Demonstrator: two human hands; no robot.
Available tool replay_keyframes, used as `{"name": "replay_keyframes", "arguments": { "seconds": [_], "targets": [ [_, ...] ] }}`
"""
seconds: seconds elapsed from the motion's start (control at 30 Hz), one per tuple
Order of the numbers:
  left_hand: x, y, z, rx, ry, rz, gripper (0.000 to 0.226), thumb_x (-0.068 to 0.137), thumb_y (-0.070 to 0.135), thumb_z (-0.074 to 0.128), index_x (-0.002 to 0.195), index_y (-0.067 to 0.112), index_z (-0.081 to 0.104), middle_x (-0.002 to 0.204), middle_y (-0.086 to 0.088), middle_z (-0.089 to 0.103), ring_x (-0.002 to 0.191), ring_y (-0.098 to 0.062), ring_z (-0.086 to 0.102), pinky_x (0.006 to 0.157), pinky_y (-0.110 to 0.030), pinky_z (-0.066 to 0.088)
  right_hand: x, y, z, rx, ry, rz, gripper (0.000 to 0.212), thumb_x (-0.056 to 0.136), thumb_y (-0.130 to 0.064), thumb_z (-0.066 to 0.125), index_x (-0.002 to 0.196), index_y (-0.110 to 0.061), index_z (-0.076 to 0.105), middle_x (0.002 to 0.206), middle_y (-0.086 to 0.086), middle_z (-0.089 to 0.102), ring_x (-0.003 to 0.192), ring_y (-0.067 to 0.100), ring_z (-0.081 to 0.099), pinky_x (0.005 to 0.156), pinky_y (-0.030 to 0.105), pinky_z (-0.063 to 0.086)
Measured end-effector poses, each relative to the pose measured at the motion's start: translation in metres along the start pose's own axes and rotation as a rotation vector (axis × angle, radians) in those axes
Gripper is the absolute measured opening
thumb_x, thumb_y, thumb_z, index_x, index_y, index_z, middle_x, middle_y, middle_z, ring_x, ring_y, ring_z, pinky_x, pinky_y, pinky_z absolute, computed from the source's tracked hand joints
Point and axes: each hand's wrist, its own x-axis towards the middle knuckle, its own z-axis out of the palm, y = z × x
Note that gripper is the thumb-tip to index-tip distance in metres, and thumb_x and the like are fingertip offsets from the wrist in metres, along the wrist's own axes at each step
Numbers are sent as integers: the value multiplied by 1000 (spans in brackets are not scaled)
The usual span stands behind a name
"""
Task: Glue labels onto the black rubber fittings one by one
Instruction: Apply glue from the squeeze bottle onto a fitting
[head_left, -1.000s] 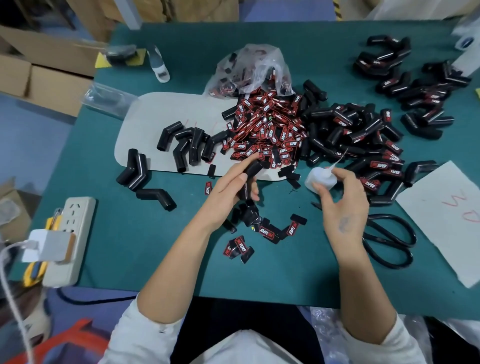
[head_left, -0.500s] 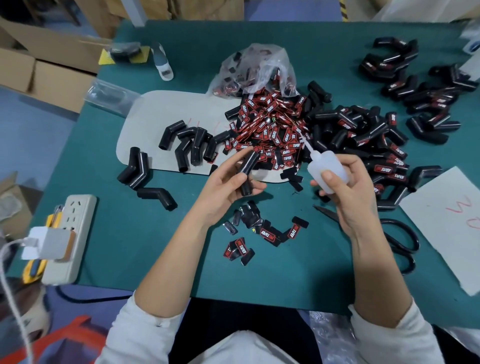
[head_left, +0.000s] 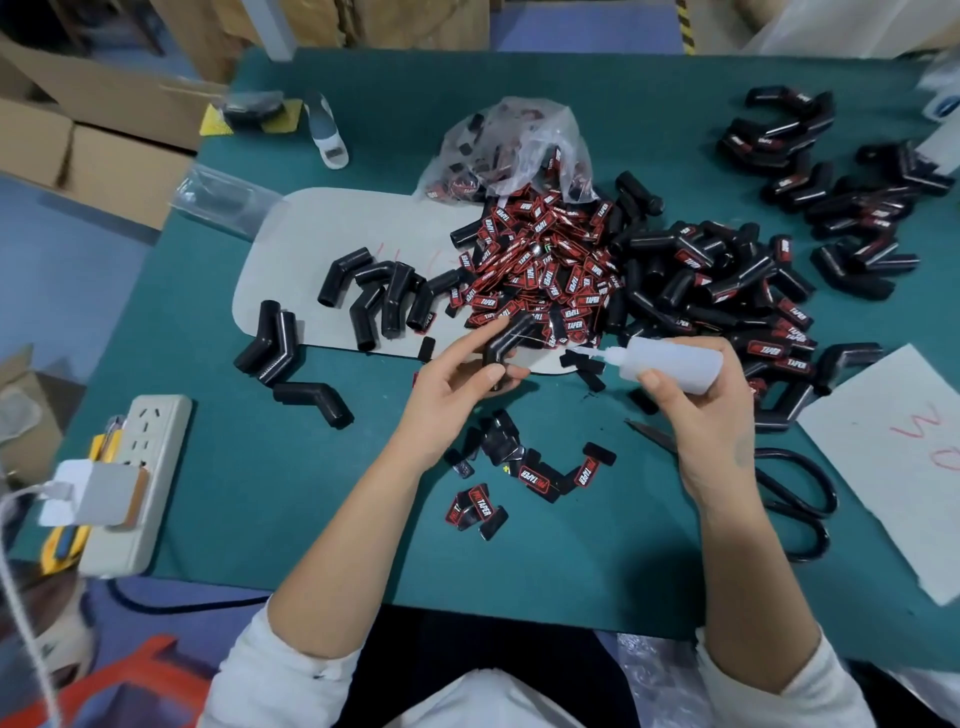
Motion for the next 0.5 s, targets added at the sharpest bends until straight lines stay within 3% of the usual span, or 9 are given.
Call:
{"name": "replay_keyframes", "arguments": {
  "seconds": [0.2, 0.37, 0.5],
  "targets": [
    [0, -2, 1, 29, 32, 30, 42, 105, 21, 64, 146, 28, 60, 115, -10, 78, 115, -34, 73, 105, -44, 56, -7, -1, 5, -51, -14, -75, 26, 92, -37, 74, 111, -27, 60, 106, -19, 67, 93, 1, 62, 74, 14, 50],
    [-1, 1, 4, 19, 36, 38, 39, 105, 16, 61, 140, 33, 65, 115, -7, 78, 114, -32, 73, 103, -40, 57, -8, -1, 6, -64, 8, -81, 30, 90, -38, 75, 112, -24, 61, 106, -19, 69, 94, 1, 64, 76, 13, 50],
    [0, 3, 4, 4, 43, 37, 39, 105, 13, 61, 138, 33, 66, 113, -6, 78, 114, -32, 74, 99, -35, 58, -7, 0, 5, -86, 16, -88, 28, 90, -40, 76, 111, -30, 61, 107, -17, 69, 96, 3, 65, 79, 15, 50]
  ]
}}
